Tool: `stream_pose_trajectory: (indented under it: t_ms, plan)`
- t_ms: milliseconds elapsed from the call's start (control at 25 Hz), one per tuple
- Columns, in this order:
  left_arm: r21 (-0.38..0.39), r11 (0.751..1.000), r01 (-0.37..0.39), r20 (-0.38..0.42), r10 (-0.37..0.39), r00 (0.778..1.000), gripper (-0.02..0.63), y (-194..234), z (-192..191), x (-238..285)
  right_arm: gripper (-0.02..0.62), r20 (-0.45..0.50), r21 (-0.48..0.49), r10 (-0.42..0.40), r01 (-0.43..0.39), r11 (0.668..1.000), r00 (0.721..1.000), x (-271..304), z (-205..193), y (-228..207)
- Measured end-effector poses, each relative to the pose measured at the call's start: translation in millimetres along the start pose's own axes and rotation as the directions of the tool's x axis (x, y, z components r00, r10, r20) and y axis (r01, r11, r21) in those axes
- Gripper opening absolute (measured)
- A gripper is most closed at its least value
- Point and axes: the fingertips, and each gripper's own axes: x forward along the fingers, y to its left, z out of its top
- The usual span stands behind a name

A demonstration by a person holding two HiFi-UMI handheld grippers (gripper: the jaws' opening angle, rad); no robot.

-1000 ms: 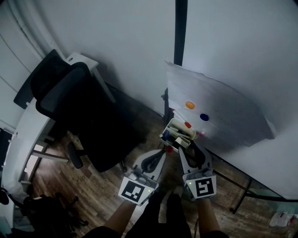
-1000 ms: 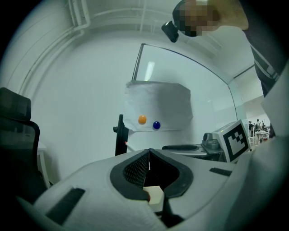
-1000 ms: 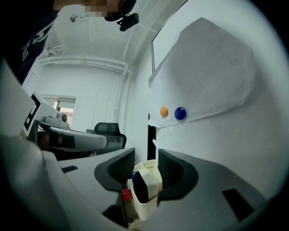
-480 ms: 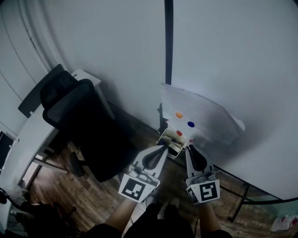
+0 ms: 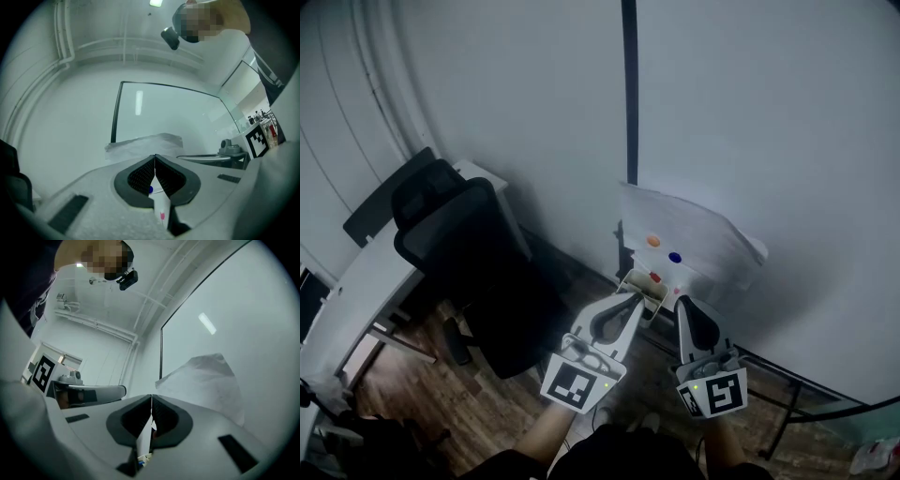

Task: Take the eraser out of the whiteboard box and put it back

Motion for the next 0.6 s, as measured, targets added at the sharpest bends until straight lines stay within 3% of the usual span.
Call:
stream_pose_trajectory:
  t_ms: [320, 600]
  plan:
    - [0.005, 1.000, -0.002, 0.010, 0.002, 1.000, 0.006, -8, 7, -4, 0.003, 0.061, -0.020, -0.008, 0.009, 1.000, 0.998, -10, 19, 1]
    - [-0.007, 1.000, -0.007, 0.001, 0.007, 1.000, 0.006, -10, 1, -5, 0.003, 0.059, -0.015, -0.008, 0.008, 1.000, 0.998, -14, 17, 1]
